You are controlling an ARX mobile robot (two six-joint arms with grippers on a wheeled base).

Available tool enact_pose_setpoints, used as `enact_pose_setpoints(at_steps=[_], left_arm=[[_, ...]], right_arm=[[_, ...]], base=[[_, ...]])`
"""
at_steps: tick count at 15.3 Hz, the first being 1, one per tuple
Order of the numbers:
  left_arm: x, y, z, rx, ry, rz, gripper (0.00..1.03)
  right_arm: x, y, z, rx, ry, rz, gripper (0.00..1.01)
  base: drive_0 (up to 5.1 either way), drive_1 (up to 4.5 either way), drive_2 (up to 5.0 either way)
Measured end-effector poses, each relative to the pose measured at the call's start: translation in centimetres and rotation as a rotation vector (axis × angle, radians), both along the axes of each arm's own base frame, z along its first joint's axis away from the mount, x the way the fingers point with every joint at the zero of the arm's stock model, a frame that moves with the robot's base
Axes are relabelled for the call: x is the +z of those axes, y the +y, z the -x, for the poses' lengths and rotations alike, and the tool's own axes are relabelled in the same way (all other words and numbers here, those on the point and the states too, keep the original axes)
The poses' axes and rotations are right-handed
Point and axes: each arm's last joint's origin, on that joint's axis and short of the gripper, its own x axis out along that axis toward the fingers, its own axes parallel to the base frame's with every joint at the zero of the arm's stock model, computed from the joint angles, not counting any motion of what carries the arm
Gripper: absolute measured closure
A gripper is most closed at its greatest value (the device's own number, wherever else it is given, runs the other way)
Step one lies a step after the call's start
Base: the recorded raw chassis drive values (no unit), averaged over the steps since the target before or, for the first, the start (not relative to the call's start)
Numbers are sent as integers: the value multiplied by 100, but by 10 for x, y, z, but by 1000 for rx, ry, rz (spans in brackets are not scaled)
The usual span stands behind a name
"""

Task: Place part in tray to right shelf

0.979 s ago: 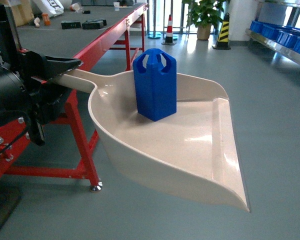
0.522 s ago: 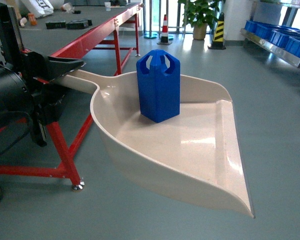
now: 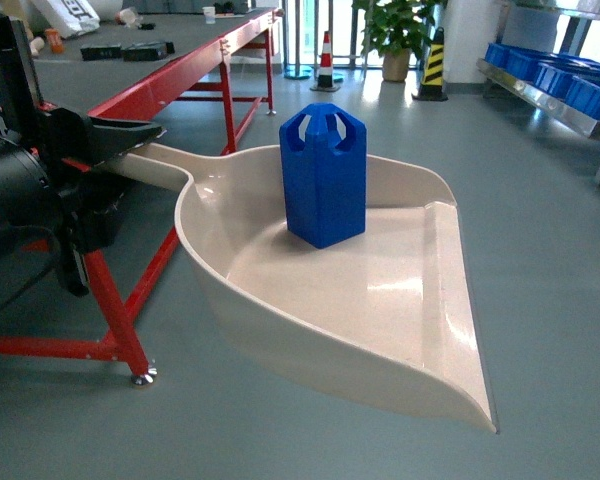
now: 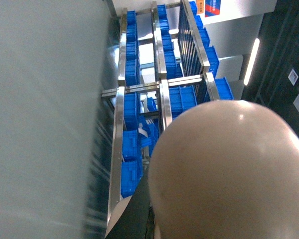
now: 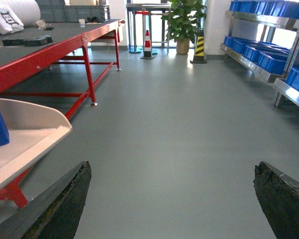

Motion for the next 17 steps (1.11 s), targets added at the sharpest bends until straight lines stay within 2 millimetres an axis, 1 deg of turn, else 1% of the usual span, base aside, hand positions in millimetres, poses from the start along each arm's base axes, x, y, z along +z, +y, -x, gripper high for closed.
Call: enact_pose_setpoints(at_steps=[17], left_arm=[[0,0,0,2,-1,1,87]], right_arm=[[0,0,0,2,-5,0,3]], base=[[3,436,-429]])
